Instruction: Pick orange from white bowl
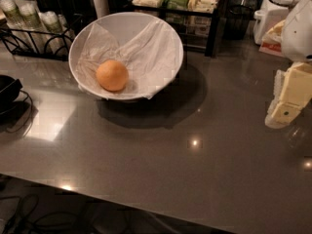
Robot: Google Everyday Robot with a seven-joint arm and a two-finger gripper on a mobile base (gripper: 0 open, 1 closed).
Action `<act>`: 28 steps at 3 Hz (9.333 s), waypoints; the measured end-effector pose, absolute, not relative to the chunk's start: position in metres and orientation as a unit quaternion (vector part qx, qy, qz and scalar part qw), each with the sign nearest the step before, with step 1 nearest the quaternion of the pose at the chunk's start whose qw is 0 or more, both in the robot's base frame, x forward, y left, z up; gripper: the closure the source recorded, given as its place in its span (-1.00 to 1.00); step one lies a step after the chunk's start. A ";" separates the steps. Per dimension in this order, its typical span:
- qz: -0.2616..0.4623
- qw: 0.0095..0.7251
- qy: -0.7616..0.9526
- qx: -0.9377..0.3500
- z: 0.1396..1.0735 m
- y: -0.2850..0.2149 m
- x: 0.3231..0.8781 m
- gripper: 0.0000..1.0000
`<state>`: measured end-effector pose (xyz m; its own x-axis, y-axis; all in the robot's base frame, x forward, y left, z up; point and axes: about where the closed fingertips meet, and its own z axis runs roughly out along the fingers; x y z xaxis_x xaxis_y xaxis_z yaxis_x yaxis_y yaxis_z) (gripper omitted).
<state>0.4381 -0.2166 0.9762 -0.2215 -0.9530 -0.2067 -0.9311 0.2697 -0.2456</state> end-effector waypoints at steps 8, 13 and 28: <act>0.099 0.275 0.660 -0.692 0.962 -0.048 0.543 -1.00; 0.203 0.360 0.619 -0.667 0.924 0.075 0.600 -1.00; 0.244 0.310 0.641 -0.659 0.856 0.103 0.637 1.00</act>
Offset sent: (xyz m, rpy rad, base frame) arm 0.0304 0.0447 -0.0037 0.0714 -0.0006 0.1331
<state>0.6372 0.1027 0.8564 0.0600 -0.6931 -0.7183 -0.9954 0.0124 -0.0951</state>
